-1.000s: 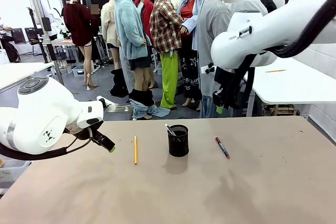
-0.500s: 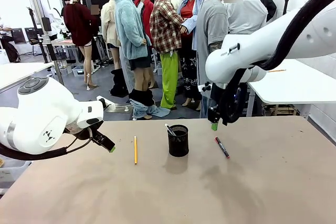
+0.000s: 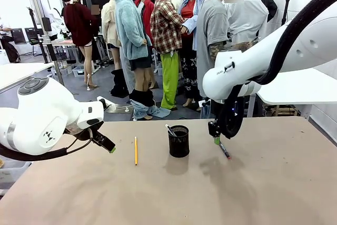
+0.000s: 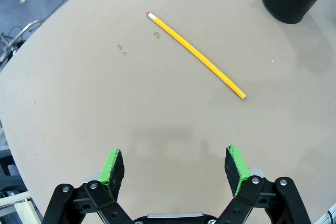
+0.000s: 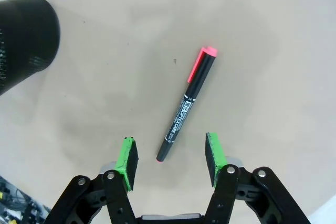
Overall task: Place the pens into the pen holder.
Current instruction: Pick up a writing instrument from the table and place it into the Pen holder.
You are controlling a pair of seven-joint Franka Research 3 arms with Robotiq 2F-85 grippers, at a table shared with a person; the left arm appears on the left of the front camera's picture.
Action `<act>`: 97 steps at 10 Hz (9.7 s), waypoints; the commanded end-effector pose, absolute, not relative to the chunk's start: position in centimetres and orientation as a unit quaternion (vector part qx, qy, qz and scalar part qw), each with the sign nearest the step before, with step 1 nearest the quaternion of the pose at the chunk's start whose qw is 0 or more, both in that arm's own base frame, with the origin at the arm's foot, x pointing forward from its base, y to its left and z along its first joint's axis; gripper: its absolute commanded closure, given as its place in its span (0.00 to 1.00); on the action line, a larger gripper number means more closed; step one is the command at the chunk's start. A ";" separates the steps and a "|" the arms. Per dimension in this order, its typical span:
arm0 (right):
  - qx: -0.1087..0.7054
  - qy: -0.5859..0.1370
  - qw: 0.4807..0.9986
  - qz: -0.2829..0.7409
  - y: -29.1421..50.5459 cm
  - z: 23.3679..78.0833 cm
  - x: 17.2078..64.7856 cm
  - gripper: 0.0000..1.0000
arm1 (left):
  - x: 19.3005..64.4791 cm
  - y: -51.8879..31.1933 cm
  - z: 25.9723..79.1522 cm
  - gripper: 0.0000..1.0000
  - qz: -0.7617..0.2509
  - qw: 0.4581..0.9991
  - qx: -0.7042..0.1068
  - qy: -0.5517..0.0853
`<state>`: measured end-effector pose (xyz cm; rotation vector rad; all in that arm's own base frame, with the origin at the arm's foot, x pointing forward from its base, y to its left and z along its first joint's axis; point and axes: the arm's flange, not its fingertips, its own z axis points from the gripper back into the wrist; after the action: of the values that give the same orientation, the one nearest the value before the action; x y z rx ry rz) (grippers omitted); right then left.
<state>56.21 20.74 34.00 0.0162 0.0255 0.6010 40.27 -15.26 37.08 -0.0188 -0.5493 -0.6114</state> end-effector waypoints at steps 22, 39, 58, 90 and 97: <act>0.171 -0.099 0.918 0.343 19.3 38.6 55.0 1.00 | 40.3 -15.1 37.1 0.00 -0.295 0.917 -0.010 -0.268; 0.436 -0.309 0.697 0.478 24.4 35.0 55.1 1.00 | 40.3 -15.1 37.1 0.00 -0.295 0.917 -0.010 -0.268; 0.196 -0.283 0.862 0.373 13.3 44.4 53.0 0.45 | 40.3 -15.1 37.1 0.00 -0.295 0.917 -0.010 -0.268; 0.050 -0.127 0.964 0.228 5.3 43.7 51.9 0.00 | 55.6 -26.1 28.6 1.00 -0.133 0.989 0.025 -0.051; 0.050 -0.127 0.964 0.228 5.3 43.7 51.9 0.00 | 54.9 -24.8 29.6 1.00 -0.153 0.988 0.027 -0.026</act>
<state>51.79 5.29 43.81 0.1070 -0.2450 0.4603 55.65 -24.94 30.93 0.0153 -0.1044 -0.2743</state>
